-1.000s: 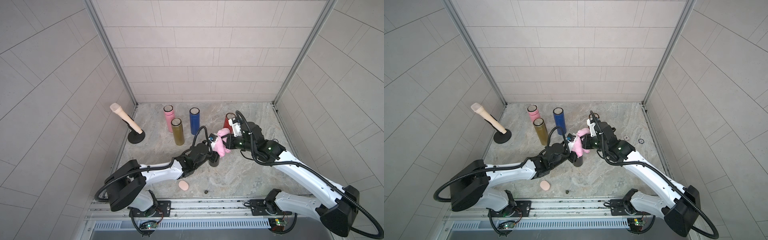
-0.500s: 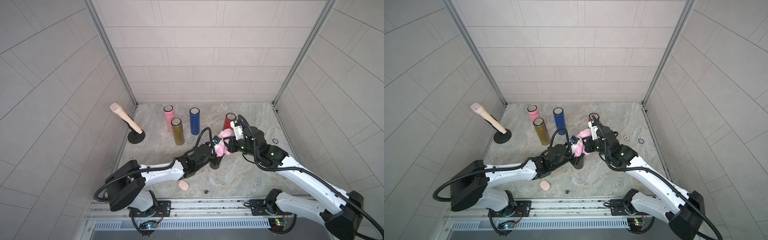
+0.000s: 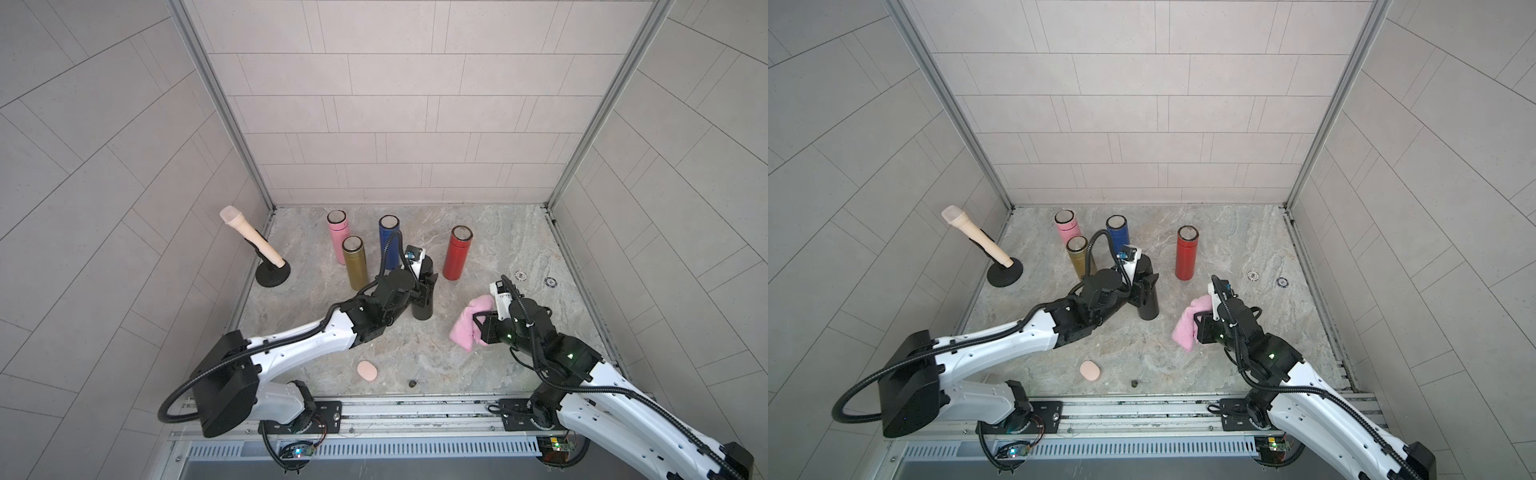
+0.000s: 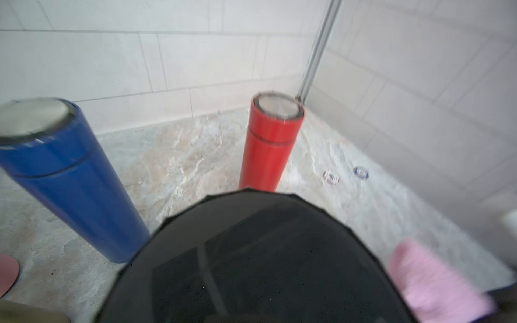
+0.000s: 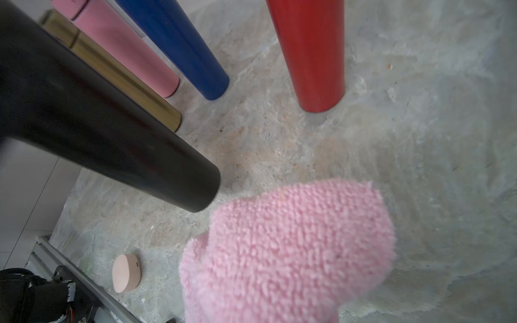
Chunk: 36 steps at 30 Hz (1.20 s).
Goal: Wipe the surface of the thermos
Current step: Wipe the dirt from the surface of the thermos, then place the thermos at the center of the board.
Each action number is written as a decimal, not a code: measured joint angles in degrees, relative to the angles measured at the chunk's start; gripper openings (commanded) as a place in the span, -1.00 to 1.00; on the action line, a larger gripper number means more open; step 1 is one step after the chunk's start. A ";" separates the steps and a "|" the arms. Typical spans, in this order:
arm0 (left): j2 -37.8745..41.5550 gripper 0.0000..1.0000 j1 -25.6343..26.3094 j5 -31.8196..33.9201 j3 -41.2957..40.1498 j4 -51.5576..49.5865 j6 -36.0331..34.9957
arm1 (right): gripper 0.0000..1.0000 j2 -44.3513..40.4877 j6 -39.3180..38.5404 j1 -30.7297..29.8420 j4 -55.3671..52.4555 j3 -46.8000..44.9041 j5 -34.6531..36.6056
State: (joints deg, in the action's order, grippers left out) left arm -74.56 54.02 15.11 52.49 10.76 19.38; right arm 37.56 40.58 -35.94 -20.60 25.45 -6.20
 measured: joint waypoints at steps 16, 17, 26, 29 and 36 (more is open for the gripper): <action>5.44 -1.00 -3.10 -5.11 1.36 1.86 24.15 | -1.00 4.70 3.37 0.85 16.17 3.13 -2.64; 5.40 -1.00 -3.41 -5.25 1.18 2.38 24.65 | -1.00 5.01 3.39 1.09 16.35 3.48 -2.78; 5.11 -1.00 -3.74 -1.70 0.98 1.53 22.38 | -1.00 2.05 4.22 1.60 12.26 5.73 -2.32; 3.72 -1.00 -3.80 1.42 2.05 -2.80 17.68 | -1.00 -1.79 2.82 1.60 9.35 9.62 -0.50; -5.90 -1.00 -5.42 4.72 8.76 -6.05 6.32 | -1.00 -4.35 0.11 1.62 6.91 14.12 2.75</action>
State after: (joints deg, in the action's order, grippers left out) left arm -80.47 48.60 19.84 61.25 4.71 25.69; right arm 33.21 40.69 -34.33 -13.69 39.57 -3.44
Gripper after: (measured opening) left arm 0.689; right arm 0.111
